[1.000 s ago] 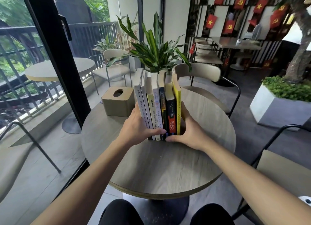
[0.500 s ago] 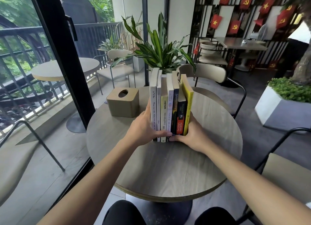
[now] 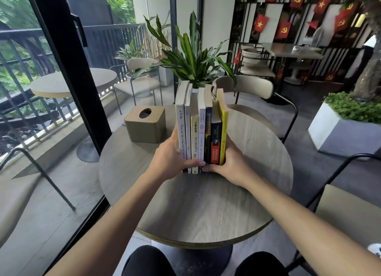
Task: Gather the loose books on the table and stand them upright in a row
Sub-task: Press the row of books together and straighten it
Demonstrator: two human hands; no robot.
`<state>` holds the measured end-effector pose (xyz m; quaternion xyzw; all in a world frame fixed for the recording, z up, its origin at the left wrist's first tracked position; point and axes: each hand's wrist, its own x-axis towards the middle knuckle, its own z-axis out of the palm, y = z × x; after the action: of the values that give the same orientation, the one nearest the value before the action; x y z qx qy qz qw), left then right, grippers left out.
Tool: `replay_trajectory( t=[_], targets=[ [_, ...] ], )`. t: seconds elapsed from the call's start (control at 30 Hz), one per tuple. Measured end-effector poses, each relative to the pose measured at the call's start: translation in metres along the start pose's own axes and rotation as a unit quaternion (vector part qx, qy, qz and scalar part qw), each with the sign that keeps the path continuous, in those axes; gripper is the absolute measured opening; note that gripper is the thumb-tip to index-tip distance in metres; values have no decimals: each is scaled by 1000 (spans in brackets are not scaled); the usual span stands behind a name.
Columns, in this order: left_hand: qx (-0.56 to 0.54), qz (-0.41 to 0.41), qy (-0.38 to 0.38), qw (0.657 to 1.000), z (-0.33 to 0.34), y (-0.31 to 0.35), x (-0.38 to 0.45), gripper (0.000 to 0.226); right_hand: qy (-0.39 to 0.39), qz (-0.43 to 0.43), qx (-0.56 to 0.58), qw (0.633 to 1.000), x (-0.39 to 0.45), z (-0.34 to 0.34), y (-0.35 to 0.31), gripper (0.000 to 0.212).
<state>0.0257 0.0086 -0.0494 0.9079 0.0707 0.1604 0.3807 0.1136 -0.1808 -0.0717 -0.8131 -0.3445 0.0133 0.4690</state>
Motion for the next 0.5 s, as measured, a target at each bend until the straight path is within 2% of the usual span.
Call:
replay_trajectory(
  t=[0.33, 0.4, 0.5],
  targets=[
    [16, 26, 6, 1000, 5, 1, 3, 121, 13, 0, -13, 1000, -4, 0, -3, 105],
    [66, 33, 28, 997, 5, -1, 3, 123, 17, -2, -13, 1000, -4, 1, -5, 104],
    [217, 49, 87, 971, 2, -2, 6, 137, 22, -3, -16, 1000, -1, 2, -5, 106]
  ],
)
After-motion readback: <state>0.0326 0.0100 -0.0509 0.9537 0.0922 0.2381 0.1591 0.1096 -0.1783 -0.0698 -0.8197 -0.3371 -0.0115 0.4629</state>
